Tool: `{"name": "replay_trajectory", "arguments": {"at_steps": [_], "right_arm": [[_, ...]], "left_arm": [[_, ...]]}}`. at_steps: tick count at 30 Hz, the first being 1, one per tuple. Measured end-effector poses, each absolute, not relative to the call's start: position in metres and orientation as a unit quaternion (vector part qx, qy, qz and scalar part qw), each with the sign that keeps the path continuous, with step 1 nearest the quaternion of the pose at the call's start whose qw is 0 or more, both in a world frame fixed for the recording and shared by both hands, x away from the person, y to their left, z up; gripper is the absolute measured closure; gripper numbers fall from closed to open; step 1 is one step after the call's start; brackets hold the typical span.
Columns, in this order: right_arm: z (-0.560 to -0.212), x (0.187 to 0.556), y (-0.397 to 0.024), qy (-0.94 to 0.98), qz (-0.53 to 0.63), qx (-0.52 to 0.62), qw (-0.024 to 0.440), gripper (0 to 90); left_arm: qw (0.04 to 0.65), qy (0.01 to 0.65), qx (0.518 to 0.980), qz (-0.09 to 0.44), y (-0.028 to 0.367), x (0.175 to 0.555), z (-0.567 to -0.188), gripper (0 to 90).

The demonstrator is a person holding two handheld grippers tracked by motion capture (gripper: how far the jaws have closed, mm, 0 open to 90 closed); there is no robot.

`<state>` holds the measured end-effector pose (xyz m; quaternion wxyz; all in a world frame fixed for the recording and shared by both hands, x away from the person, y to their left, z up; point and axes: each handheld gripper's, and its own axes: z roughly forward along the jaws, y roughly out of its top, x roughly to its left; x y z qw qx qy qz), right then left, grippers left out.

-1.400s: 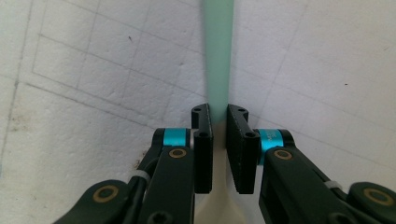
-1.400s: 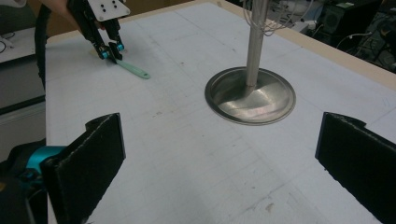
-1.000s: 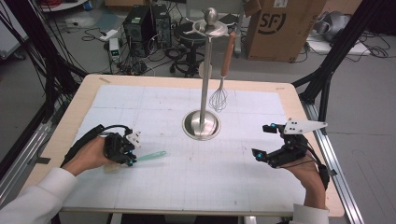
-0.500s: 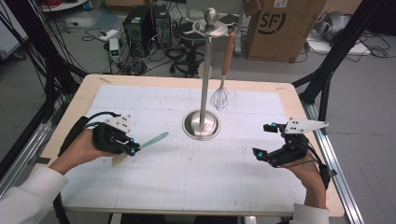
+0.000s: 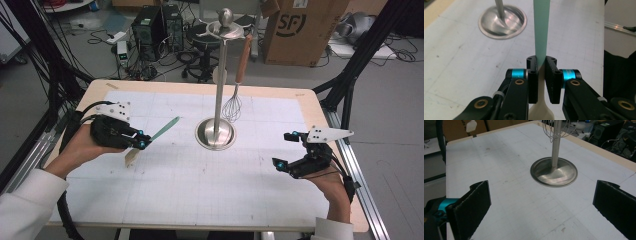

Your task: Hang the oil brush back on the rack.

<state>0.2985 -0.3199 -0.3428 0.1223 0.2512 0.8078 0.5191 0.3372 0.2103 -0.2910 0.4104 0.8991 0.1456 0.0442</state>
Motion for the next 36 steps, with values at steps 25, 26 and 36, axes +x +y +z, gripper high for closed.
{"name": "replay_trajectory", "arguments": {"at_steps": [25, 26, 36], "right_arm": [[-0.345, 0.301, -0.314, 0.814, 0.513, 0.248, 0.114, 0.0], [-0.344, 0.3, -0.314, 0.814, 0.513, 0.247, 0.115, 0.0], [-0.346, 0.301, -0.314, 0.815, 0.511, 0.249, 0.113, 0.0]], "left_arm": [[0.475, 0.13, 0.866, 0.088, 0.2, 0.363, -0.21, 81.8], [0.477, 0.13, 0.865, 0.09, 0.2, 0.364, -0.207, 81.8], [0.486, 0.124, 0.859, 0.104, 0.195, 0.375, -0.182, 81.8]]}}
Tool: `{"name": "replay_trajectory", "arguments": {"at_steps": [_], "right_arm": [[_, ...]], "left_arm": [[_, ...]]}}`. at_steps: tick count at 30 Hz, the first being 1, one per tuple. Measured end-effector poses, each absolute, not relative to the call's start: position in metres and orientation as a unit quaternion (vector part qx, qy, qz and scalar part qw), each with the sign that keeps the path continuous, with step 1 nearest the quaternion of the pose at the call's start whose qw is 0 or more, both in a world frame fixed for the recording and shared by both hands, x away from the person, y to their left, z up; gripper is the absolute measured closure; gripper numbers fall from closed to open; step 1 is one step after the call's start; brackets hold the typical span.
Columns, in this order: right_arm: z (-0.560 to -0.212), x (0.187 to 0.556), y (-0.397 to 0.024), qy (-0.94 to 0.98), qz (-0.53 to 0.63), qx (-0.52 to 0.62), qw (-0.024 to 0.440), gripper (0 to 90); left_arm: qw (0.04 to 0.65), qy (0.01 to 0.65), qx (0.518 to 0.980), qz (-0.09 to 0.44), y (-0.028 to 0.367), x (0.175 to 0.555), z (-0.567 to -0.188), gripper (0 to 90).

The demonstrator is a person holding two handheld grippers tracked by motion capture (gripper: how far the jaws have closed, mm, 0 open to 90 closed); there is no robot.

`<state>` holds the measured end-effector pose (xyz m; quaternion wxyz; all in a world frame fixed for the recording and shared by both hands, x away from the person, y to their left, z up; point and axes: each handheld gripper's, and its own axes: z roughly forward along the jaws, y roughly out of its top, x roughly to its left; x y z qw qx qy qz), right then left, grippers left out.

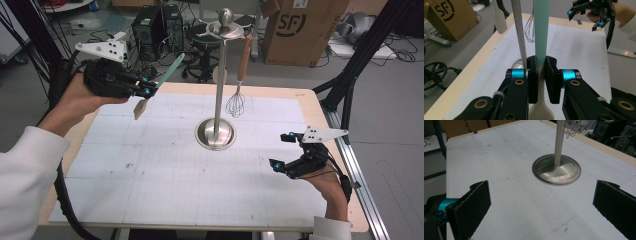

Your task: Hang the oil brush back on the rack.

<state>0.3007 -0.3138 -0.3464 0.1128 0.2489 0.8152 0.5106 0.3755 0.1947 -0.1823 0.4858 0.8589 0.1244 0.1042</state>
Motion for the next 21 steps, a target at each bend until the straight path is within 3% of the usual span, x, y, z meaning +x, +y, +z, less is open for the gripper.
{"name": "replay_trajectory", "arguments": {"at_steps": [21], "right_arm": [[-0.346, 0.303, -0.314, 0.814, 0.512, 0.25, 0.112, 0.0]], "left_arm": [[0.492, 0.118, 0.855, 0.11, 0.181, 0.403, -0.156, 81.8]]}}
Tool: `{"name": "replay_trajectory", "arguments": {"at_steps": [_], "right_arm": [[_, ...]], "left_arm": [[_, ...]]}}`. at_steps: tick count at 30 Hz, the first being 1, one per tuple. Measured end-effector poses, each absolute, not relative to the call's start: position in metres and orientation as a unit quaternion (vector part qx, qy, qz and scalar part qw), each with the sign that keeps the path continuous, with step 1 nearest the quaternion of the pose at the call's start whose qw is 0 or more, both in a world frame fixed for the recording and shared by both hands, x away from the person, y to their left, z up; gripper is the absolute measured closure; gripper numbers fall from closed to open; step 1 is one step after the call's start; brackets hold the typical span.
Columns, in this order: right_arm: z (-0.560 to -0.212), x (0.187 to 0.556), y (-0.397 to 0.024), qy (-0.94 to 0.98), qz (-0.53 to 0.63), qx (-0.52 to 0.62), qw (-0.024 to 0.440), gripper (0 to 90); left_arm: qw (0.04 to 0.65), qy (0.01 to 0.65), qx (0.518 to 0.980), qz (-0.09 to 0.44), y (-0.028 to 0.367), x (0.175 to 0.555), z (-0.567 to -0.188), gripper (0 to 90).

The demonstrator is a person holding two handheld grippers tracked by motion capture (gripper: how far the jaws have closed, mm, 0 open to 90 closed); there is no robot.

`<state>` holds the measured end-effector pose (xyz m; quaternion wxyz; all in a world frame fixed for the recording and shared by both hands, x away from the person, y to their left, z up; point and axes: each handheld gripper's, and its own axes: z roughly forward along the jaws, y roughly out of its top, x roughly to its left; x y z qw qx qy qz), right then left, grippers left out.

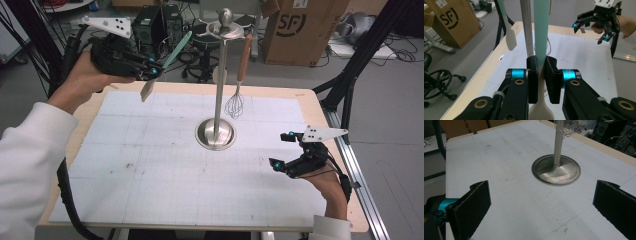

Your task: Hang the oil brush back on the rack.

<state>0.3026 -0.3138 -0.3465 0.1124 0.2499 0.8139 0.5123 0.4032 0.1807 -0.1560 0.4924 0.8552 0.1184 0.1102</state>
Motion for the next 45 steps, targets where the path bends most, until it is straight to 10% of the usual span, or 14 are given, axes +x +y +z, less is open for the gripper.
{"name": "replay_trajectory", "arguments": {"at_steps": [45], "right_arm": [[-0.349, 0.303, -0.313, 0.817, 0.512, 0.245, 0.104, 0.1]], "left_arm": [[0.477, 0.125, 0.865, 0.097, 0.157, 0.425, -0.165, 81.9]]}}
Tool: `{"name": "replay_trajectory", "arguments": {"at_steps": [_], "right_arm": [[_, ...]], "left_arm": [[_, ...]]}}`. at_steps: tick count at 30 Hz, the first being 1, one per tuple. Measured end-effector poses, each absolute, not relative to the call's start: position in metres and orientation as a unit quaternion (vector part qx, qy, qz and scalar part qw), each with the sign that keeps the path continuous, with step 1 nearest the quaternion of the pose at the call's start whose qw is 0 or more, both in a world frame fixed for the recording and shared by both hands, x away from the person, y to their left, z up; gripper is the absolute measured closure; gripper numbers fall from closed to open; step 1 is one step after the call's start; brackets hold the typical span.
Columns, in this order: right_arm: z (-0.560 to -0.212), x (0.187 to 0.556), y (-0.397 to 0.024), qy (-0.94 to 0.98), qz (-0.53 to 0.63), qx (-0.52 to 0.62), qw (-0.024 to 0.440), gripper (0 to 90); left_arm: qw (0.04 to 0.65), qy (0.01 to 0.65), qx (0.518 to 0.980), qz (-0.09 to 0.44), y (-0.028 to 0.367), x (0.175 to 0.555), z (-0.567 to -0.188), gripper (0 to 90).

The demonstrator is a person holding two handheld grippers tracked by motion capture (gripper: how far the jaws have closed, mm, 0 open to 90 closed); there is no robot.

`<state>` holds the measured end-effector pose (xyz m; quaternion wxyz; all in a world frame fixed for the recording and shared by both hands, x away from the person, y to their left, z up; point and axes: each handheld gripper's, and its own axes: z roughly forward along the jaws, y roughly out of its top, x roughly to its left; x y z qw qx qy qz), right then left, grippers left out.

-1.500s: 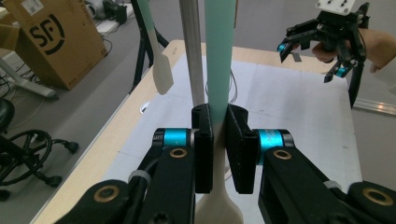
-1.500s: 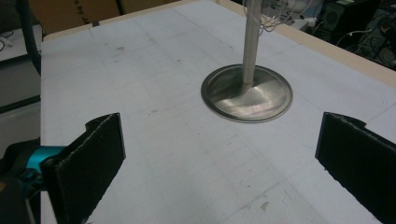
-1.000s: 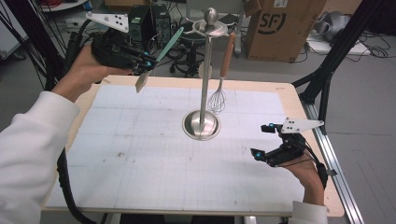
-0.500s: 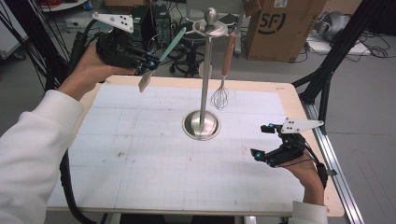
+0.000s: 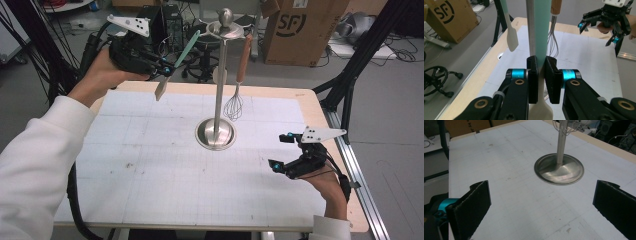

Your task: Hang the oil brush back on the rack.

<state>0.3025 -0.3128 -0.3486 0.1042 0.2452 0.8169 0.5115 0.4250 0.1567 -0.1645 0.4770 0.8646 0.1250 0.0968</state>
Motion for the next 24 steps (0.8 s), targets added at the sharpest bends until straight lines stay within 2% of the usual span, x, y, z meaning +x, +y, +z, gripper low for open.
{"name": "replay_trajectory", "arguments": {"at_steps": [24], "right_arm": [[-0.348, 0.303, -0.314, 0.815, 0.516, 0.244, 0.104, 0.0]], "left_arm": [[0.469, 0.133, 0.869, 0.086, 0.129, 0.439, -0.176, 82.0]]}}
